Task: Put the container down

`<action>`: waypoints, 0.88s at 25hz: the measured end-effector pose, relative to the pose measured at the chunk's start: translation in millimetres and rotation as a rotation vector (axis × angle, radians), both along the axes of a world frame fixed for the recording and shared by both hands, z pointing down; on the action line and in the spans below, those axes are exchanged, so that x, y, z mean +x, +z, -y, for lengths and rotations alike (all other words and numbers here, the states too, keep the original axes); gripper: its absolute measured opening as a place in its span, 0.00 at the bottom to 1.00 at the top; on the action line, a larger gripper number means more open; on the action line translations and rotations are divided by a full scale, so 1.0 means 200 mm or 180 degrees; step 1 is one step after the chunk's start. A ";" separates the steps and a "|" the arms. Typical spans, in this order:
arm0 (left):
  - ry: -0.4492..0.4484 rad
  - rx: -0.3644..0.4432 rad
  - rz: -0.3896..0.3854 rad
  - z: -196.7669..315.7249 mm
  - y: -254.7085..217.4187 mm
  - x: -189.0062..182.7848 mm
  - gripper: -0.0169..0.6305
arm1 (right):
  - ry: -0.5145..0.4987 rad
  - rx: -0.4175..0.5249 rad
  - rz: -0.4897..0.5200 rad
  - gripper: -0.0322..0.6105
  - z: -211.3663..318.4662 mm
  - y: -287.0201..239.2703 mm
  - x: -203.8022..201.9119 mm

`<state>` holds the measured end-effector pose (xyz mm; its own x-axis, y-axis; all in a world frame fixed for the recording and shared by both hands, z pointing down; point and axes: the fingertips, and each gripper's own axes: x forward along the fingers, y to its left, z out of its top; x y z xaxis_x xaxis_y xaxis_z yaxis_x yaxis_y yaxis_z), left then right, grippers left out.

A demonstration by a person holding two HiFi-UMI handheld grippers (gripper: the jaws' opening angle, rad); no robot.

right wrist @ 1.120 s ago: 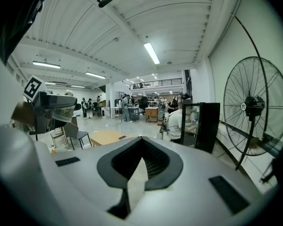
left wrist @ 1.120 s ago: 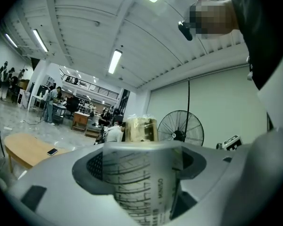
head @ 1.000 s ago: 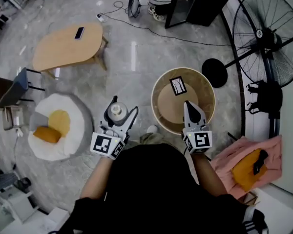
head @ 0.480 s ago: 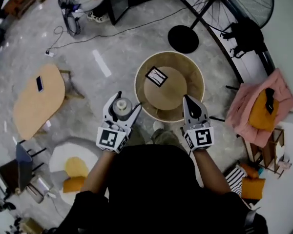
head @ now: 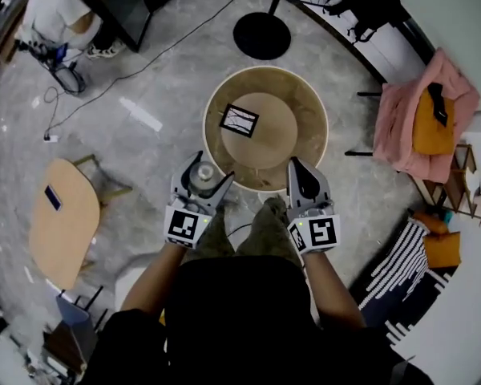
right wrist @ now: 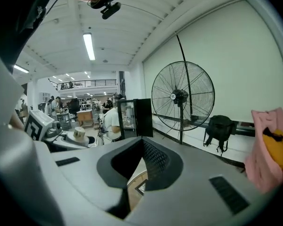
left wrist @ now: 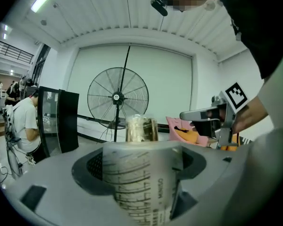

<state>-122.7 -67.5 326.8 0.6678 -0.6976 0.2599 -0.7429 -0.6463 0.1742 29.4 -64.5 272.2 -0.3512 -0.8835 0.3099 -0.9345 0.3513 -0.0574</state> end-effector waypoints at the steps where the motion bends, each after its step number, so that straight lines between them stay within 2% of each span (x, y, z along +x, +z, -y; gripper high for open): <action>1: 0.0011 -0.0050 -0.0001 0.00 0.06 0.01 0.57 | -0.0016 -0.0012 -0.0026 0.08 0.01 0.04 -0.01; 3: 0.0014 -0.0134 -0.0017 0.04 0.20 0.03 0.57 | -0.0030 -0.0030 -0.0057 0.08 0.06 0.13 -0.02; 6: -0.0012 -0.0131 -0.0019 0.13 0.44 0.07 0.57 | -0.0053 -0.0080 -0.0071 0.08 0.14 0.33 -0.02; 10: -0.0075 0.0009 0.0272 0.23 0.83 0.16 0.57 | -0.0012 -0.0248 0.0076 0.08 0.22 0.65 0.04; 14: -0.0163 -0.0081 0.0279 0.33 1.25 0.20 0.57 | 0.0037 -0.0352 0.0166 0.08 0.28 0.93 0.03; 18: -0.0221 -0.0081 0.0299 0.39 1.59 0.24 0.57 | -0.0022 -0.0534 0.0124 0.08 0.22 1.21 0.03; 22: -0.0141 -0.0035 0.0321 0.43 1.84 0.32 0.57 | -0.0108 -0.0795 0.0050 0.08 0.07 1.45 0.06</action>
